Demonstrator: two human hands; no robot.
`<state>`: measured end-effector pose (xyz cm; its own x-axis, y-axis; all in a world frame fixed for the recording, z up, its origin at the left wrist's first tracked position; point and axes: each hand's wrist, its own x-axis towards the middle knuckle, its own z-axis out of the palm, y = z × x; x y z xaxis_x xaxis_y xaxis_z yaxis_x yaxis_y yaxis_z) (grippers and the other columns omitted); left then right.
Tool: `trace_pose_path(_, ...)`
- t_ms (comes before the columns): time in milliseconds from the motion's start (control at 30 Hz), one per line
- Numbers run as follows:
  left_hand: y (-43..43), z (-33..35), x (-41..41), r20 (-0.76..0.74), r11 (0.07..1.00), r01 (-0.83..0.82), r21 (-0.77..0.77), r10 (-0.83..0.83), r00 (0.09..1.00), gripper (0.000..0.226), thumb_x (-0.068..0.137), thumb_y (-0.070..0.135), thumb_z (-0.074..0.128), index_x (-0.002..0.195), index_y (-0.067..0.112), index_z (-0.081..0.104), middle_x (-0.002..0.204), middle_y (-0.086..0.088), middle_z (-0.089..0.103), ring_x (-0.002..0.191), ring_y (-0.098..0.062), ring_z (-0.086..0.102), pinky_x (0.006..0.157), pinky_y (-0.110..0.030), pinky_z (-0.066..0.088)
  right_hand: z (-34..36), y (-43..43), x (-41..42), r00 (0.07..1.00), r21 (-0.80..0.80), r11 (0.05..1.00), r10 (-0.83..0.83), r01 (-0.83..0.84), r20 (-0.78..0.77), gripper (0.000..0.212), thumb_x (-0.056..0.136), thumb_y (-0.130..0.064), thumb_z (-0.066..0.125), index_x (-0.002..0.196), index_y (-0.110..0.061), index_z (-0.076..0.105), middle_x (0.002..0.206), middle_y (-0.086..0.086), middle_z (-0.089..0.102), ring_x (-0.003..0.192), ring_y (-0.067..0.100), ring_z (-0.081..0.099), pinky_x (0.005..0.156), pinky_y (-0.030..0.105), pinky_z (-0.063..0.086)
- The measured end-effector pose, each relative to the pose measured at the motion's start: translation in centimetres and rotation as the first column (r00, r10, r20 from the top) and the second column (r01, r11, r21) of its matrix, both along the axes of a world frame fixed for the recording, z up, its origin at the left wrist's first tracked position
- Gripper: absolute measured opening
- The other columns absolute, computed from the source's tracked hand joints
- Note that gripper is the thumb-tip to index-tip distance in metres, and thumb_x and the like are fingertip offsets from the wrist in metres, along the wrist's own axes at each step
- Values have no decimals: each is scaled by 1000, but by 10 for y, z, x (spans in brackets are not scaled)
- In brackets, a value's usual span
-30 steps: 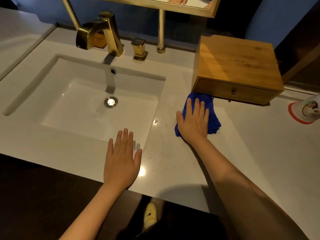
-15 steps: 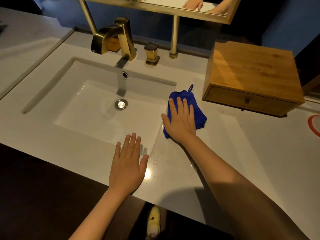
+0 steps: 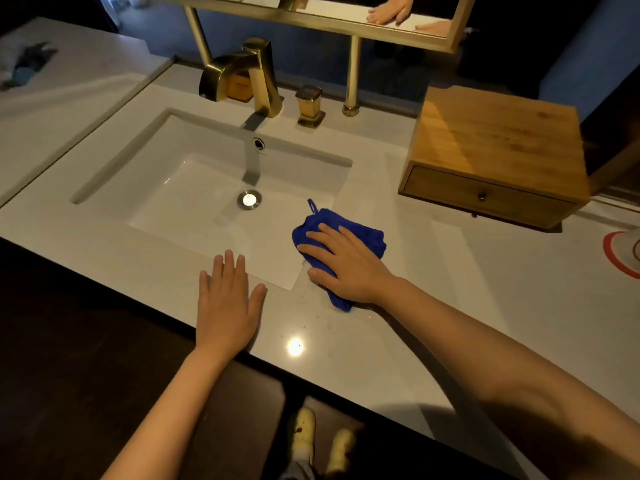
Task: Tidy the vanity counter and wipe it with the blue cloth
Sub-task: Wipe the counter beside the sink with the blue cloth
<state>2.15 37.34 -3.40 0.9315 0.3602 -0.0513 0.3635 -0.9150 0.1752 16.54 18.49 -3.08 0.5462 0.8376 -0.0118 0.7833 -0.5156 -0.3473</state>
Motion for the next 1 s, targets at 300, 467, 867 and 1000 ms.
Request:
trace_pose_path(300,6,-7,-9,-31,999,-14,43,16,999,72,89,55,7,146,10,6,158,-9,3,145,-21,-1,116,-39,-1,7,-41,3,969,-94,964,247,-248,-28,52,97,-48,26,146,-33,20,157,-8,17,145,11,4,116,31,-4)
trace_pose_path(467,7,-10,-10,-35,998,-5,60,7,999,68,93,53,7,146,11,3,158,-8,1,145,-20,-3,117,-40,-1,7,-70,2,982,-119,975,185,-188,-28,53,96,-50,26,146,-34,17,158,-9,14,145,10,2,116,30,-4)
trace_pose_path(867,8,-11,-11,23,999,25,42,-26,999,68,93,51,15,146,8,11,157,-11,9,145,-24,3,118,-44,4,-3,-108,-62,900,-57,899,-435,435,4,57,97,-46,29,148,-28,12,159,0,10,146,16,3,116,32,-5)
trace_pose_path(1000,8,-10,-11,23,998,38,43,-39,999,68,93,50,15,146,7,11,157,-12,10,145,-25,4,117,-44,4,-7,-85,-98,704,-113,698,-710,707,14,59,97,-45,23,149,-24,4,159,4,4,146,20,-1,117,36,-7)
